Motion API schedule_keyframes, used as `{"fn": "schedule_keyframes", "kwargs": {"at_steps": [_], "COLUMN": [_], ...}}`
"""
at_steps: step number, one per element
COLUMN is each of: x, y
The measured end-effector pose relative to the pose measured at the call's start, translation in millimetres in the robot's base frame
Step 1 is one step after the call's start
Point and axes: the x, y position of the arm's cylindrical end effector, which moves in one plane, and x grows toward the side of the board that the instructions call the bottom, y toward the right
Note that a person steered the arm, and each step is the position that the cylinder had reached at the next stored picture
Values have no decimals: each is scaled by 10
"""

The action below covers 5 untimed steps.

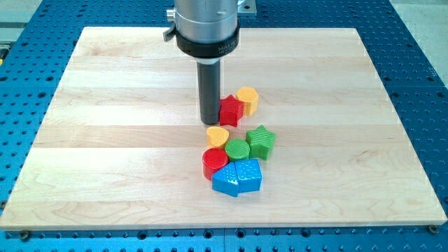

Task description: Push the hexagon to the top of the red star

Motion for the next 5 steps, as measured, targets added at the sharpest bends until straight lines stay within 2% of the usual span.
{"fn": "schedule_keyframes", "kwargs": {"at_steps": [1,2,3,4,5], "x": [-355,-916,-1029,-1145,-652], "y": [215,316,395,984,1188]}}
